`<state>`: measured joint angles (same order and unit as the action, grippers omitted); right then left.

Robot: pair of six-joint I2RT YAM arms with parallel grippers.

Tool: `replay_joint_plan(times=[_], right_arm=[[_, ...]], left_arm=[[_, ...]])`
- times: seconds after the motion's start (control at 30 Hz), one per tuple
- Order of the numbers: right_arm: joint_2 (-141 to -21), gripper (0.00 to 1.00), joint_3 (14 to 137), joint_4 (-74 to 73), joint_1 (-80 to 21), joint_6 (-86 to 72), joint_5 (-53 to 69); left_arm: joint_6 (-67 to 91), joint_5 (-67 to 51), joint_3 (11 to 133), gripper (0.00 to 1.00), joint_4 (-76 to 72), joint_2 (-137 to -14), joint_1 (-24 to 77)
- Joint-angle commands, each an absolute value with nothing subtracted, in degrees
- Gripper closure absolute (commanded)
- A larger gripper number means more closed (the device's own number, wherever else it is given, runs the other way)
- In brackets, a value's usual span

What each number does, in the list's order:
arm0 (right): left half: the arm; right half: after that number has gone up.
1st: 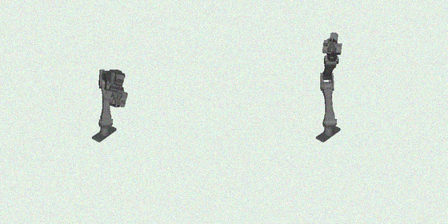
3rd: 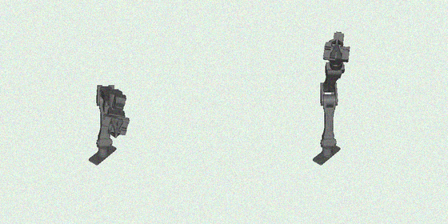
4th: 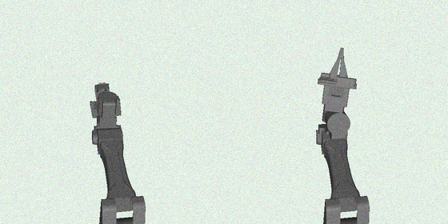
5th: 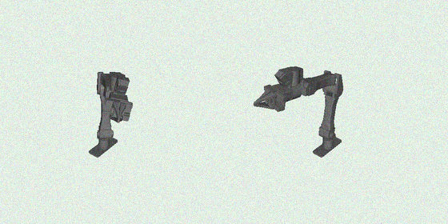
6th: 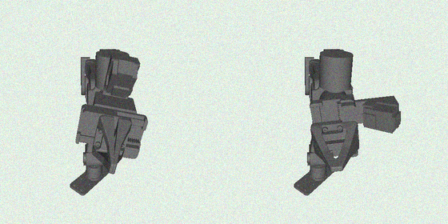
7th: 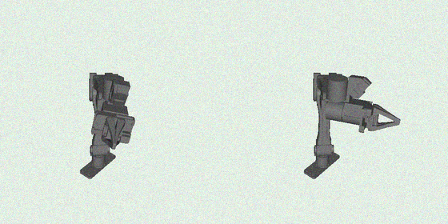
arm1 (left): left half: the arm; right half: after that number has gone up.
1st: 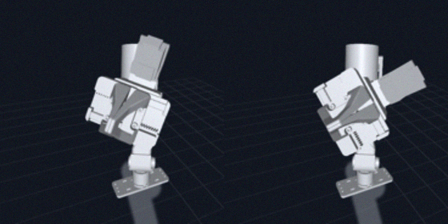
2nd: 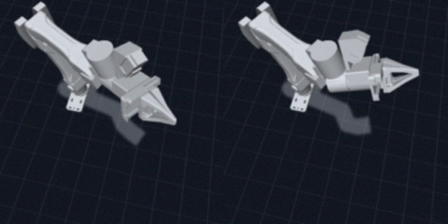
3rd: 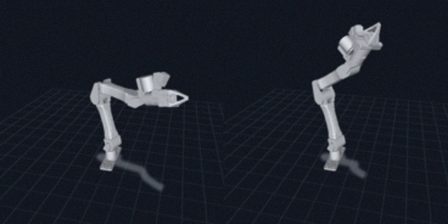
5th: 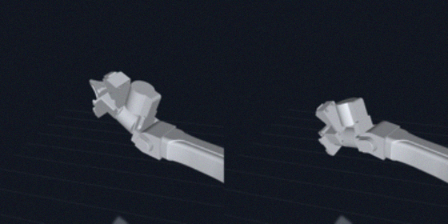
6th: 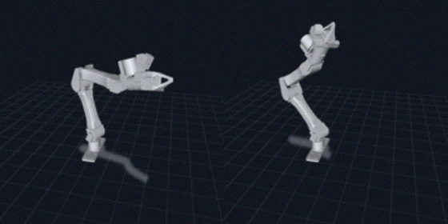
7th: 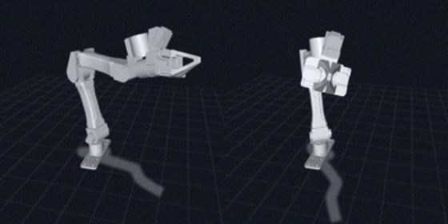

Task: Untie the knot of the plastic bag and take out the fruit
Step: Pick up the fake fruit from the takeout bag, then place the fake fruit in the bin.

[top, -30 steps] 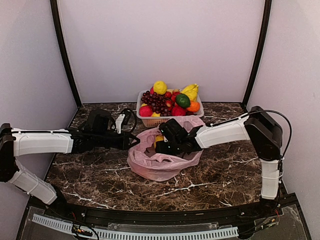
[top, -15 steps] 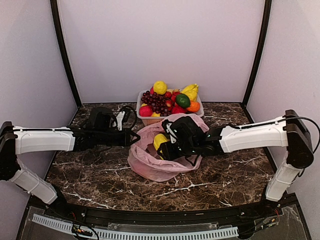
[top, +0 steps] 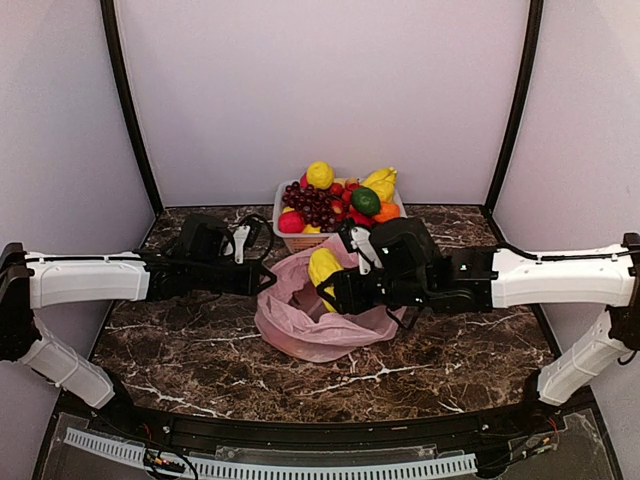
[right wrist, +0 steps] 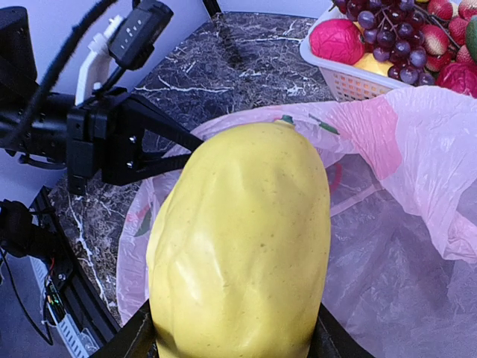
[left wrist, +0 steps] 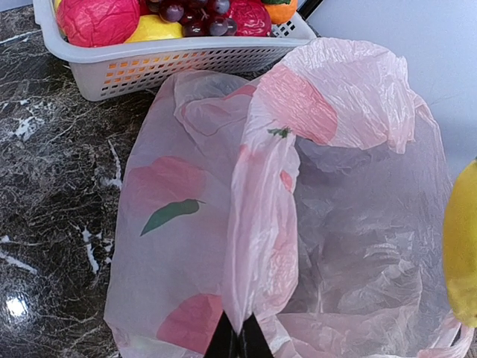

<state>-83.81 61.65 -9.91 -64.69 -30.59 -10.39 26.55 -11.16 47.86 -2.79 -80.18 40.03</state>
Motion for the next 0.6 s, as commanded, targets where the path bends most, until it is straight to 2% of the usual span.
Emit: replay_joint_plan(times=[0.0,0.43,0.5,0.57], right_arm=[[-81.0,0.64,61.3,-8.5,-65.2,-31.3,-12.3],[-79.8,0.63,72.3,-18.5,-62.7,-26.5,-23.7],[-79.8,0.62,73.1,-18.5,-60.9,-25.6,-23.2],[-80.5,0.62,74.5,-18.7,-59.2,-24.8,-22.9]], left_arm=[[25.0,-12.3,48.9,0.99,-0.3,-79.5,40.2],[17.6,-23.3,44.8,0.99,-0.3,-76.7,40.3],[17.4,-23.1,44.8,0.95,0.4,-75.4,40.2],[17.9,-22.5,45.4,0.78,1.6,-73.7,40.2]])
